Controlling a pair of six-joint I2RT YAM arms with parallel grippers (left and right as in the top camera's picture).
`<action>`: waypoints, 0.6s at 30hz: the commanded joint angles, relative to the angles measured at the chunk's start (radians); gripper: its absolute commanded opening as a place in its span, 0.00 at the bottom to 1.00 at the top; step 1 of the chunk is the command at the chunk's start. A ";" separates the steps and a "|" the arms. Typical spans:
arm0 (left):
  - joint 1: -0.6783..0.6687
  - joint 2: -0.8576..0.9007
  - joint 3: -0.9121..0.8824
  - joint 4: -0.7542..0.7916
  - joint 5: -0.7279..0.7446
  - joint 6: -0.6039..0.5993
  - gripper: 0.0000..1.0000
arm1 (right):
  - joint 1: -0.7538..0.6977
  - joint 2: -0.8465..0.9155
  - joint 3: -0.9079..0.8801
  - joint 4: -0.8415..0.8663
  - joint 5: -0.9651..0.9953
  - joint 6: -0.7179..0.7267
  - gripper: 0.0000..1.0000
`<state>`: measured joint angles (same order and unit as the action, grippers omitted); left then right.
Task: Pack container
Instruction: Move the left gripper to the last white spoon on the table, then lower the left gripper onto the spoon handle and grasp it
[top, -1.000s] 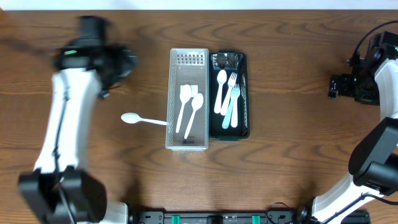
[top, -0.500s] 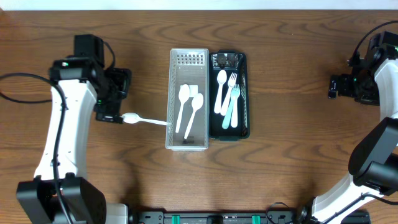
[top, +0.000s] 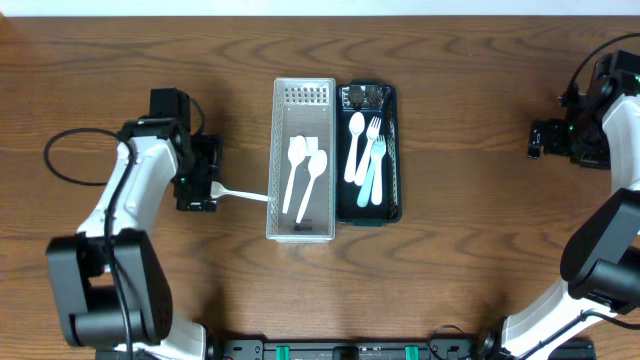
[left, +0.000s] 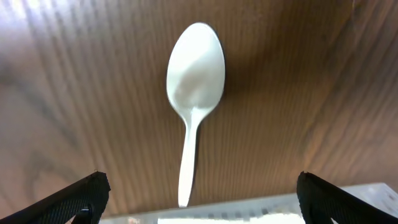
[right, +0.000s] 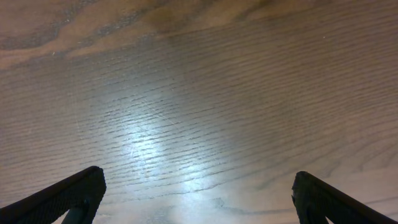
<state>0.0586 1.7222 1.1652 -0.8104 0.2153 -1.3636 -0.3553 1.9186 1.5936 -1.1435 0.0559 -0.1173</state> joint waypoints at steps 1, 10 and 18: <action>0.002 0.045 -0.002 0.001 0.002 0.071 0.98 | -0.004 -0.002 -0.001 0.000 -0.003 -0.011 0.99; -0.018 0.103 -0.002 0.017 -0.014 0.097 0.98 | -0.004 -0.002 -0.001 0.000 -0.003 -0.011 0.99; -0.078 0.110 -0.002 0.066 -0.055 0.095 0.98 | -0.004 -0.002 -0.001 0.000 -0.003 -0.011 0.99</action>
<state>-0.0059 1.8133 1.1652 -0.7574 0.1917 -1.2812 -0.3553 1.9186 1.5936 -1.1435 0.0555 -0.1173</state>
